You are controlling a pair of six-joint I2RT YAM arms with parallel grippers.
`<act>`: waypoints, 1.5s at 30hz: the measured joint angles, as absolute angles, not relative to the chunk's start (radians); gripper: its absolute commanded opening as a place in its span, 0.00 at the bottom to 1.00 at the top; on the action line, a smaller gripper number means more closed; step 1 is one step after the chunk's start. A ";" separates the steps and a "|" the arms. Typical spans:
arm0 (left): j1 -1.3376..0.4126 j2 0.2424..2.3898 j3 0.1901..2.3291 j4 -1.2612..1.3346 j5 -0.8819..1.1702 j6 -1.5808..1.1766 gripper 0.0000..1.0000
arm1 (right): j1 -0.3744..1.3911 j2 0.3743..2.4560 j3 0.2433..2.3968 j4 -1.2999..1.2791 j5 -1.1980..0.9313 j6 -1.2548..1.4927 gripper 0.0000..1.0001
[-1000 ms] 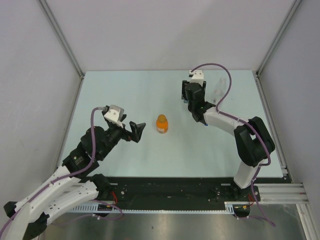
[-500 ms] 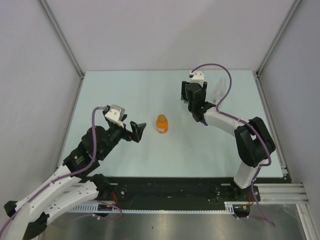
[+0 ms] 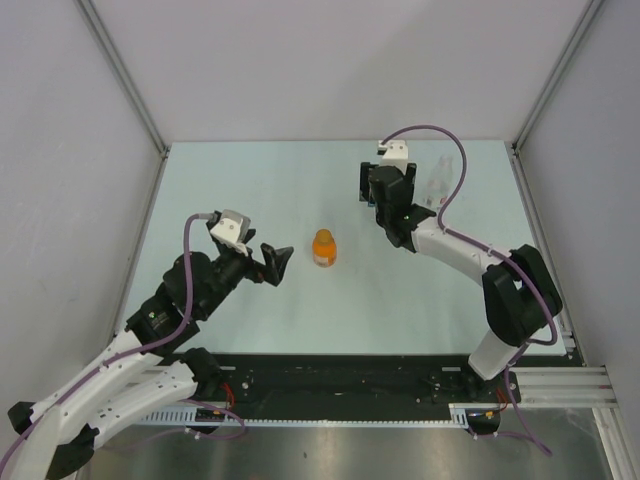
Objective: Unscrew the bottle caps
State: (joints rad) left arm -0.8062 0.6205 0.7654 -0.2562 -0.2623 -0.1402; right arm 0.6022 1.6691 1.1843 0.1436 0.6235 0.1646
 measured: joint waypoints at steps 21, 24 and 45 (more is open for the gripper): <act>-0.805 0.645 0.767 -0.282 -0.355 -0.222 1.00 | 0.930 1.390 1.184 -0.091 0.756 0.228 0.92; -0.793 0.679 0.769 -0.311 -0.380 -0.257 1.00 | 1.029 1.375 1.184 -0.117 0.810 0.221 0.93; -0.556 0.712 0.765 -0.384 -0.282 -0.472 1.00 | 1.075 1.263 1.008 0.050 0.653 0.234 0.96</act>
